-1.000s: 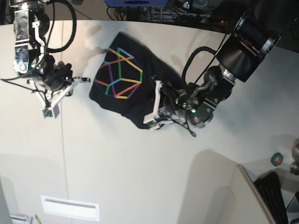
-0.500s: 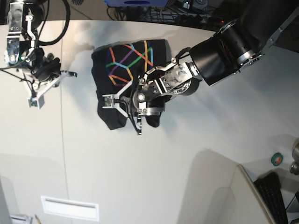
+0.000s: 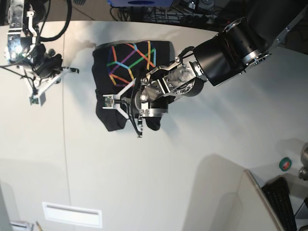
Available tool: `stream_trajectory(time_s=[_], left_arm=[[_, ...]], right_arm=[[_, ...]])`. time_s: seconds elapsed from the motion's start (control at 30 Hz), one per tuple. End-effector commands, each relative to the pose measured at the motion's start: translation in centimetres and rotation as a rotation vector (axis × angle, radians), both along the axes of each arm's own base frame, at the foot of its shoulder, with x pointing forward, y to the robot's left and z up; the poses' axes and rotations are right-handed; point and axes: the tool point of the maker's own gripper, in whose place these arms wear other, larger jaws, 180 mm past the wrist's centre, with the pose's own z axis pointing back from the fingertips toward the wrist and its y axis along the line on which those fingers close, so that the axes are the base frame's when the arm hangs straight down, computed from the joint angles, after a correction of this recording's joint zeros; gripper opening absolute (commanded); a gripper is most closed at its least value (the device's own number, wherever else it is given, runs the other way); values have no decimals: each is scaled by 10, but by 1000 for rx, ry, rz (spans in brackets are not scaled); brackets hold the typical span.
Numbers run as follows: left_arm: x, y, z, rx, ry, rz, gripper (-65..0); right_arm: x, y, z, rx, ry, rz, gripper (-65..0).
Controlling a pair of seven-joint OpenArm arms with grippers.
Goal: Layout the t-shirt on the table in an organized manner, then fold the t-shirt properly
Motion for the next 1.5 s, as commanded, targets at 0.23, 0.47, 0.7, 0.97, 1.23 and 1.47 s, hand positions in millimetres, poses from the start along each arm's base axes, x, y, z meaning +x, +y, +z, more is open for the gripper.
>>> stream_trajectory(time_s=[0.23,0.47,0.7,0.97,1.23,1.47], left_arm=[[24,-6,20,-18,-64,-1,-453],[32,-26,35,-58,-88,-15,-137],[51,-37,109,-352,-164,156,-109],[-20,18,104,-344,-108,282,-309],[-102,47,47,-313,115,458,-650],[-139,47,-5,-315,247,477,-650]], right_arm=[[9,-2,9,-8,-41,5,-650],[7,26,5,22,-28,80,-650],[3,52,14,46,-48,153,-650],[-10,89,33,90,-82,253,-650],[-36,149,27,171,-42,411,-650],[-50,137,-24,143,88,388,-650]])
